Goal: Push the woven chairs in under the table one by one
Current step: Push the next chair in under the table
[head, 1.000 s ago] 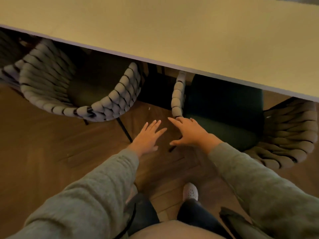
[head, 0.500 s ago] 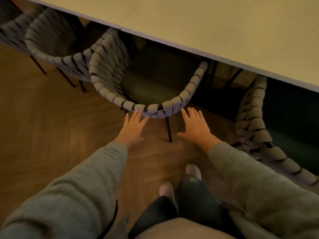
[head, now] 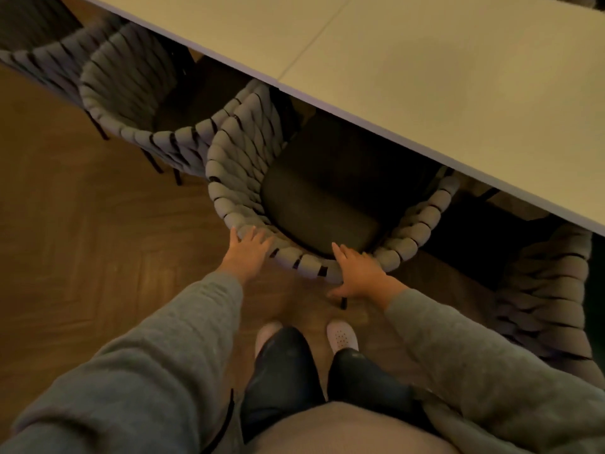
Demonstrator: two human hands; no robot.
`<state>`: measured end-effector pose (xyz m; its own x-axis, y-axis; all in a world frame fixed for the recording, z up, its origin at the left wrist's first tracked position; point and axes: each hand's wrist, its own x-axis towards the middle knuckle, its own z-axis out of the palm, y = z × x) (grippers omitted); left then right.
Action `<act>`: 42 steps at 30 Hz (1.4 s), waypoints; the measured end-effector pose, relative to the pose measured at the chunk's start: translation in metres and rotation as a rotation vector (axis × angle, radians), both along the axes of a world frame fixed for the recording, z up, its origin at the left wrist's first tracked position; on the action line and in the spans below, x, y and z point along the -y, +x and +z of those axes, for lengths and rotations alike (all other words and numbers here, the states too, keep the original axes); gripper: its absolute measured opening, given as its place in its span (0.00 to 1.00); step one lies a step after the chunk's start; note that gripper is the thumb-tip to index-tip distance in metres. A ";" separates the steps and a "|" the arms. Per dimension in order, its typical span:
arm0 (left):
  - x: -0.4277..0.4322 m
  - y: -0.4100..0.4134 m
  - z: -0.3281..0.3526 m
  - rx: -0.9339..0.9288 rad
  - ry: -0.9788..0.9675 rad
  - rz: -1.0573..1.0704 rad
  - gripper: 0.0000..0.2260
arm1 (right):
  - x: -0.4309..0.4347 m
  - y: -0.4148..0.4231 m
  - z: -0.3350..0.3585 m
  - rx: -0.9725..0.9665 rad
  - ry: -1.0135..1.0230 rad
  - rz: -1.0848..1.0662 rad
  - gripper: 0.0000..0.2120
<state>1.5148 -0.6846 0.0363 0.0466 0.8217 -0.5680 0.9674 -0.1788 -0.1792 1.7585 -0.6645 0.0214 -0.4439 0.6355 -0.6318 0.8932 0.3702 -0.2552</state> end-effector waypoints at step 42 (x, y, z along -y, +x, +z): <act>-0.067 -0.077 -0.013 -0.001 -0.303 -0.807 0.23 | 0.093 -0.078 -0.029 0.176 0.242 -0.461 0.12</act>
